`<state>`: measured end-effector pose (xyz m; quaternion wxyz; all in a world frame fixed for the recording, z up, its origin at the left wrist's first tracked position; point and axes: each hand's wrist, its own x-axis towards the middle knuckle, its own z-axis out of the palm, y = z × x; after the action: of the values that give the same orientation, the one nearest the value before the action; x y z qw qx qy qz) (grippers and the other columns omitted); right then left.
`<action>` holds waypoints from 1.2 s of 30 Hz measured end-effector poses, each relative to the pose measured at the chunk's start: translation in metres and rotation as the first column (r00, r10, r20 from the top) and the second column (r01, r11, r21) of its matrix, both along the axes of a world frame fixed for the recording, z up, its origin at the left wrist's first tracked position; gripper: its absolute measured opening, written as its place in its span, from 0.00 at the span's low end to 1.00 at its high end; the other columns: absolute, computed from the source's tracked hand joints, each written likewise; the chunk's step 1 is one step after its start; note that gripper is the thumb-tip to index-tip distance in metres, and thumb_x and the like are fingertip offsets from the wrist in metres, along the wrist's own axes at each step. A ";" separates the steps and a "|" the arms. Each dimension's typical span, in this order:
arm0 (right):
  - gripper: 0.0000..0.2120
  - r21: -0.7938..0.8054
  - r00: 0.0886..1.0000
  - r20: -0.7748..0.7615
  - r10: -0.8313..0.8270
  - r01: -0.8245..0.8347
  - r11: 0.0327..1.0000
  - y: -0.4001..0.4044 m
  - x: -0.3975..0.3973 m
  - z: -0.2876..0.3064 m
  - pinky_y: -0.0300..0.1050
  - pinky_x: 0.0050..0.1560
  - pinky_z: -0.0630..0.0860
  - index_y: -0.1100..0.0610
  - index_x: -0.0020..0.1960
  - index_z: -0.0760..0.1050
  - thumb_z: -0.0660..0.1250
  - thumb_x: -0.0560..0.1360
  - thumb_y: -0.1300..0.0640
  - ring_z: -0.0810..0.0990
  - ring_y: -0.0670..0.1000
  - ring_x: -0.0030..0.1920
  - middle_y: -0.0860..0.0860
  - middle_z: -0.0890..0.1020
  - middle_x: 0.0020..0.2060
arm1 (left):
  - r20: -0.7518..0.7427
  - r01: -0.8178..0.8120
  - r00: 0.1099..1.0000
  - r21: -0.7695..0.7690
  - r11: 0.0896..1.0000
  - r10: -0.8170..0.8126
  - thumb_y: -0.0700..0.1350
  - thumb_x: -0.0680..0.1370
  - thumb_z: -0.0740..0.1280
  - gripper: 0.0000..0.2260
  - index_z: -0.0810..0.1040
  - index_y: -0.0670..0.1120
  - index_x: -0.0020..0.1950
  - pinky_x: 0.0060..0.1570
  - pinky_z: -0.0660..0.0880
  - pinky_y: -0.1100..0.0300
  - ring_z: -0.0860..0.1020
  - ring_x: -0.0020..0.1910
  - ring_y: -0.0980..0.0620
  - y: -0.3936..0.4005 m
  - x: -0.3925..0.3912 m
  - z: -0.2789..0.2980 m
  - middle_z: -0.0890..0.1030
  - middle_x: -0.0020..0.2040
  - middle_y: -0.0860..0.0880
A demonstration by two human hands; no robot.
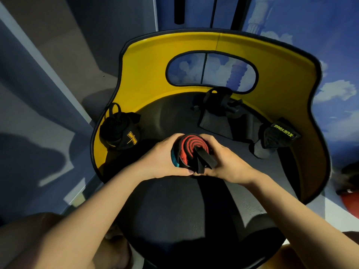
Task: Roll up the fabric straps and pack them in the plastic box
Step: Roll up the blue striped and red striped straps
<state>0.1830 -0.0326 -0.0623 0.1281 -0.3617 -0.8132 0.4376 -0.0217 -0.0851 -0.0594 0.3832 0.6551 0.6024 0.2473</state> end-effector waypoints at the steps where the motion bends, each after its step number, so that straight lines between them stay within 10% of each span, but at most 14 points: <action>1: 0.37 0.001 1.000 -0.013 -0.016 0.016 1.000 -0.003 -0.003 0.003 0.28 0.58 0.69 0.44 0.66 0.60 0.78 0.65 0.56 0.74 0.34 0.58 0.37 0.75 0.57 | 0.030 -0.006 1.000 -0.020 1.000 0.007 0.48 0.61 0.80 0.39 0.65 0.55 0.67 0.60 0.69 0.70 0.71 0.61 0.63 -0.002 -0.003 0.001 0.73 0.59 0.61; 20: 0.36 0.034 0.995 -0.062 -0.073 0.076 0.997 -0.055 -0.117 0.002 0.28 0.55 0.70 0.53 0.66 0.70 0.80 0.61 0.53 0.78 0.42 0.56 0.48 0.81 0.55 | -0.353 -0.019 0.935 -0.107 0.994 -0.020 0.46 0.65 0.78 0.41 0.59 0.50 0.72 0.65 0.63 0.62 0.66 0.67 0.52 -0.051 -0.098 0.038 0.65 0.68 0.50; 36: 0.37 0.185 0.989 0.125 -0.076 0.052 0.981 -0.060 -0.189 -0.006 0.49 0.61 0.73 0.56 0.69 0.65 0.78 0.64 0.54 0.76 0.56 0.61 0.55 0.79 0.59 | -0.498 -0.193 0.858 -0.081 0.978 0.128 0.42 0.69 0.76 0.44 0.52 0.43 0.76 0.69 0.64 0.56 0.64 0.70 0.46 -0.062 -0.123 0.028 0.57 0.73 0.47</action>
<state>-0.0060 -0.0925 -0.0686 0.1205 -0.4027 -0.8442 0.3325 -0.1443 -0.1472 -0.0313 0.2371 0.6180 0.7467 0.0654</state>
